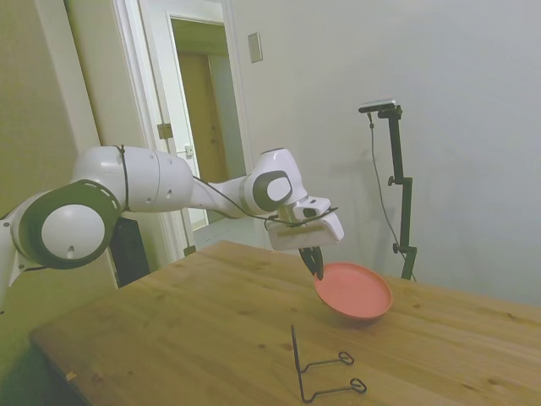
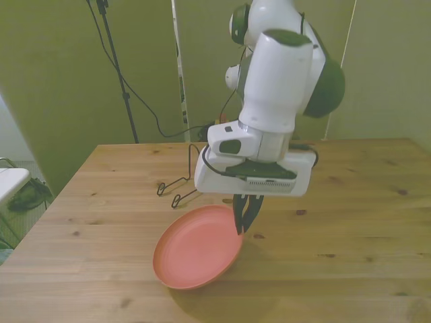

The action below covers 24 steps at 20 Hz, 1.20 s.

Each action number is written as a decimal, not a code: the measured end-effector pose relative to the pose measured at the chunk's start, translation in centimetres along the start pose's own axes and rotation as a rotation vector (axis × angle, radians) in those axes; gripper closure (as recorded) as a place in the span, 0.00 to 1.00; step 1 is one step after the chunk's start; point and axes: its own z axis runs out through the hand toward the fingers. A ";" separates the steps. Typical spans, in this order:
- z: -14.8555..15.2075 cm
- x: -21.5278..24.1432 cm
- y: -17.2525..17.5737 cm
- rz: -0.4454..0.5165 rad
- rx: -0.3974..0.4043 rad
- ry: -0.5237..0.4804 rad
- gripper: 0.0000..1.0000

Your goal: Unload the plate

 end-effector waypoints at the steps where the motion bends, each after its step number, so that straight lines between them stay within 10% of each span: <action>1: 0.7 -0.3 0.1 0.015 -0.015 -0.005 1.00; 7: 2.6 -0.9 0.8 0.042 -0.042 -0.029 1.00; 8: 2.7 -0.9 1.0 0.044 -0.043 -0.030 0.00; 24: 1.3 -1.0 3.6 0.072 -0.013 -0.043 0.00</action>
